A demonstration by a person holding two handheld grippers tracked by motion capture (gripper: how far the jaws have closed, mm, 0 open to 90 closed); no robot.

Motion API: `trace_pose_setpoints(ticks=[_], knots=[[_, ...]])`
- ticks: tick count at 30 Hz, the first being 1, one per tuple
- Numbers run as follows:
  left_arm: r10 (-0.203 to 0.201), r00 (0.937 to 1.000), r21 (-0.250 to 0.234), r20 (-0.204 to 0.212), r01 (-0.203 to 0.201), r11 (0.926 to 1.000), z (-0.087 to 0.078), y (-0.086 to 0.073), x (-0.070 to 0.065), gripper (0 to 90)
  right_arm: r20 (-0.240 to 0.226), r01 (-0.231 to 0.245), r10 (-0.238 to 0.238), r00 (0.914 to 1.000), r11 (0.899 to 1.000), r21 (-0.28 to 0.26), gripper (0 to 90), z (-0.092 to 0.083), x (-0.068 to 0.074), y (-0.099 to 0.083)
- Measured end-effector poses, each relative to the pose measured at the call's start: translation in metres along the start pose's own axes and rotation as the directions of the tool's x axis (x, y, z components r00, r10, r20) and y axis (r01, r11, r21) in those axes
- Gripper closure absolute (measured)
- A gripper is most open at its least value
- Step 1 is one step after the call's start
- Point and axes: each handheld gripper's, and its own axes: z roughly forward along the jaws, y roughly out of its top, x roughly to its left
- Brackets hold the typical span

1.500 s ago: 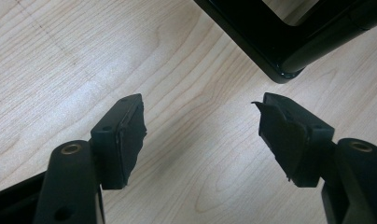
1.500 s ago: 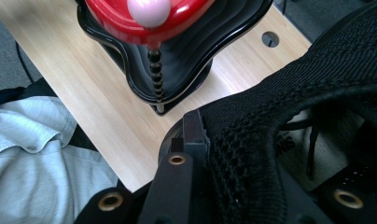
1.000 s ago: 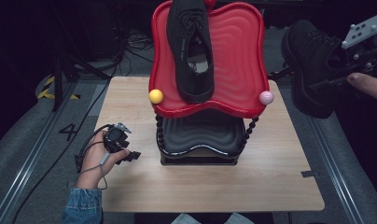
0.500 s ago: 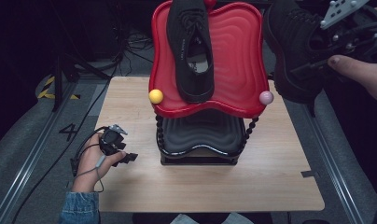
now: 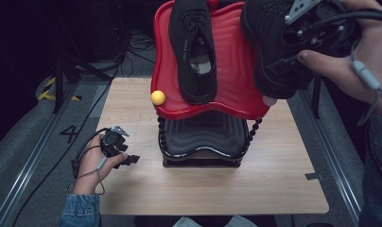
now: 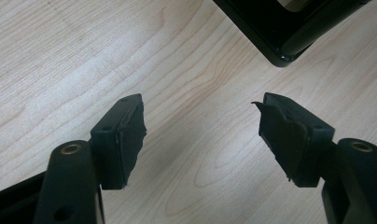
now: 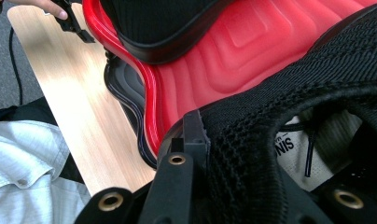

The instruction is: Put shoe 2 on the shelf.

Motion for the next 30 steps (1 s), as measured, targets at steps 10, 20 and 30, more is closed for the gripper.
trace_pose_setpoints(ticks=[10,20,30], knots=[[-0.002,1.0,-0.001,0.003,0.002,1.0,-0.001,0.0,0.001,31.9,-0.001,0.044,-0.044,0.999,0.999,0.002,85.9,0.015,0.011,0.023],[-0.007,1.0,-0.001,0.005,0.007,1.0,0.0,-0.001,0.002,31.9,-0.003,0.067,-0.067,0.9977,0.998,0.012,85.9,0.034,0.015,0.035],[-0.005,1.0,-0.001,0.009,0.005,1.0,0.0,-0.001,0.002,31.9,-0.012,0.084,-0.084,0.9964,0.996,0.029,85.5,0.053,0.021,0.04]])
